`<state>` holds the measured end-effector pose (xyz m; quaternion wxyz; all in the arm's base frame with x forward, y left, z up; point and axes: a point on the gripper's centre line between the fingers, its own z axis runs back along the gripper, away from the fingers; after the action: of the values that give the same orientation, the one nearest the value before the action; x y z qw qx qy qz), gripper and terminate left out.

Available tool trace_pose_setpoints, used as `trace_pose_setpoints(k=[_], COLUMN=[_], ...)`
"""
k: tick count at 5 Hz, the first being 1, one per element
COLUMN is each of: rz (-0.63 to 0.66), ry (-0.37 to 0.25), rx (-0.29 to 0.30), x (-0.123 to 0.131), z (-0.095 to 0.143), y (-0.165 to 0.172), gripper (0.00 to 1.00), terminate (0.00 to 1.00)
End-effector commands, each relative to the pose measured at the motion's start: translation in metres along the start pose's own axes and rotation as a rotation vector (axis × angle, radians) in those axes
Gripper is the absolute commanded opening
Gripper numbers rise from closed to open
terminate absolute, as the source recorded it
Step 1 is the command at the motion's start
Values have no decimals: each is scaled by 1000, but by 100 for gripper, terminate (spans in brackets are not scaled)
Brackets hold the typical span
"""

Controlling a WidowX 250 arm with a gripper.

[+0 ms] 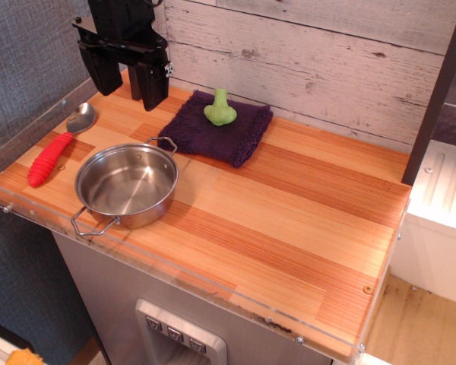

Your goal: Take the pot and move it to the right.

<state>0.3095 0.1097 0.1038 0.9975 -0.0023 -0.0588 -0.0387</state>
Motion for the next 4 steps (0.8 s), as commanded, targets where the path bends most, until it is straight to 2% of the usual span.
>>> trace_pose_setpoints(k=[1, 2, 4], rz=[0, -47, -137], ry=[0, -2, 54], rx=[0, -13, -22], x=[0, -26, -75], z=[0, -1, -17], y=[0, -25, -61], gripper=[100, 100, 100], terminate=[0, 0, 0])
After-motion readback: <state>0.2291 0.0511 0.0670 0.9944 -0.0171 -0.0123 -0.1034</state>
